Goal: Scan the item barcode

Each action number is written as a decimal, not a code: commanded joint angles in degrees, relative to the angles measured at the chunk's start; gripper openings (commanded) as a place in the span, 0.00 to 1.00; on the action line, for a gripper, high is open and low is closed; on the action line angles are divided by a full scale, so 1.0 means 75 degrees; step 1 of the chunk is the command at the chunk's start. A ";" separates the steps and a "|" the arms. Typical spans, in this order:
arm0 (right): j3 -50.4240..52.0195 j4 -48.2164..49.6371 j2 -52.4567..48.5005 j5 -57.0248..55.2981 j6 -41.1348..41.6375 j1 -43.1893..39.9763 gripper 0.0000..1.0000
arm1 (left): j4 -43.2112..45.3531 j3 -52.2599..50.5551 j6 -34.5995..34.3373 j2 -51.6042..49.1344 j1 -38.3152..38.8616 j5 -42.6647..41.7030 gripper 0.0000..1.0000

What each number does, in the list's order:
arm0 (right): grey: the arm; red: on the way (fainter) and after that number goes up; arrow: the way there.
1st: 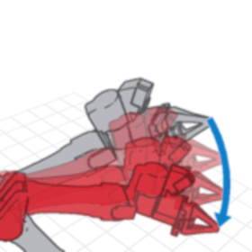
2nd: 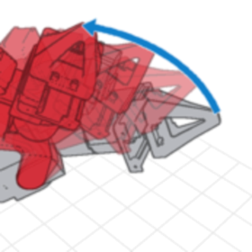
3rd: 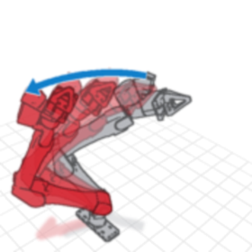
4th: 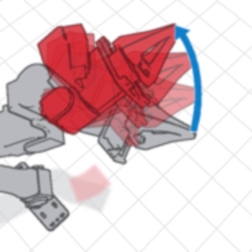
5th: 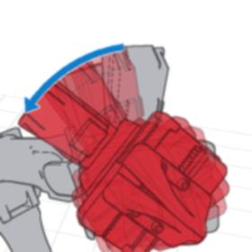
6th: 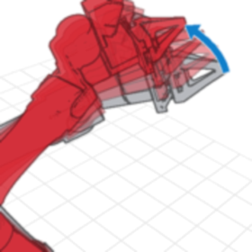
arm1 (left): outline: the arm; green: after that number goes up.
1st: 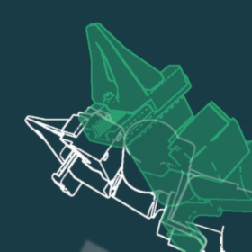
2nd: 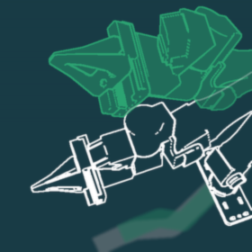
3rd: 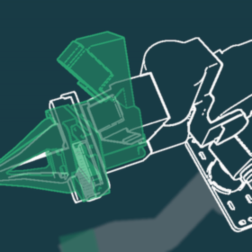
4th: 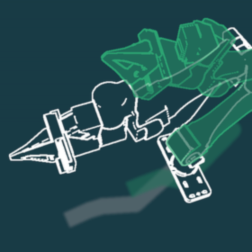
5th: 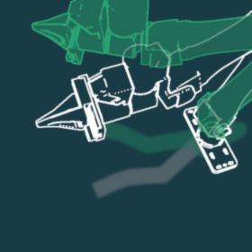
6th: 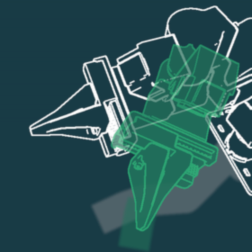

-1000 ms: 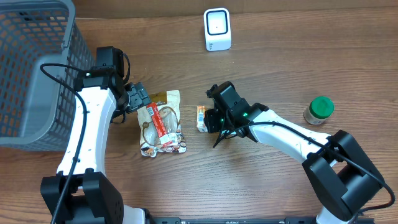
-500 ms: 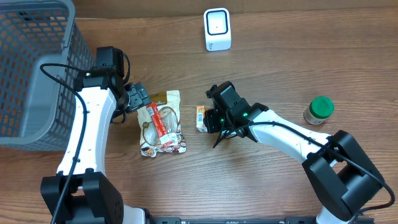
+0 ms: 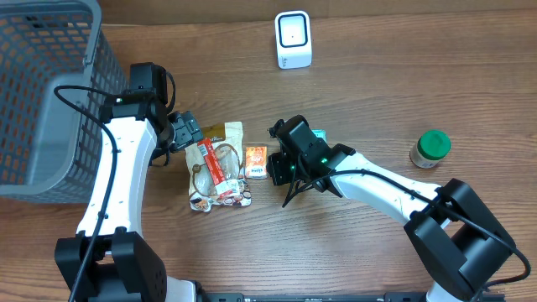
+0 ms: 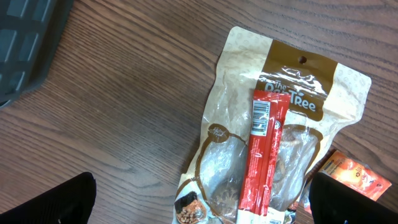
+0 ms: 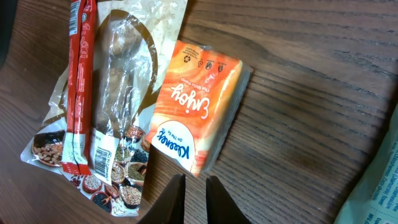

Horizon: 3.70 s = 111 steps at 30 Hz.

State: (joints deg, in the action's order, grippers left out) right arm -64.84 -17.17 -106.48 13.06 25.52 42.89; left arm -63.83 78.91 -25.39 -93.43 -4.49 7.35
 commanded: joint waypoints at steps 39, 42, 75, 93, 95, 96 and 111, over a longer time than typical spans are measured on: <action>0.0085 0.1309 -0.0883 -0.0303 0.1233 0.0032 0.28 | 0.0006 0.0122 -0.0076 0.0006 0.0003 0.0070 1.00; 0.0085 0.1329 -0.0944 -0.0303 0.1364 0.0032 0.28 | 0.0006 0.0122 -0.0076 0.0006 0.0003 0.0070 1.00; 0.0087 0.1903 -0.1594 -0.0239 0.1827 0.0032 0.21 | 0.0003 0.0122 -0.0076 0.0006 0.0003 0.0070 1.00; -0.0006 0.0055 0.0938 -0.1603 -0.1093 -0.0280 0.04 | 0.0006 0.0122 -0.0076 0.0006 0.0003 0.0070 1.00; -0.0006 -0.0455 0.0997 -0.2626 -0.1384 -0.0280 0.04 | 0.0006 0.0122 -0.0073 0.0006 0.0003 0.0070 1.00; -0.0006 -0.0664 0.0997 -0.3051 -0.1478 -0.0280 0.04 | 0.0006 0.0122 -0.0076 0.0006 0.0003 0.0070 1.00; -0.0006 -0.2617 0.0994 -0.8005 -0.1842 -0.0280 0.04 | 0.0003 0.0122 -0.0076 0.0006 0.0003 0.0070 1.00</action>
State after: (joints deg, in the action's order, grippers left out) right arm -64.60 -36.25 -99.09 -38.06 12.10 40.91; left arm -63.83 78.94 -25.36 -93.43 -4.49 7.35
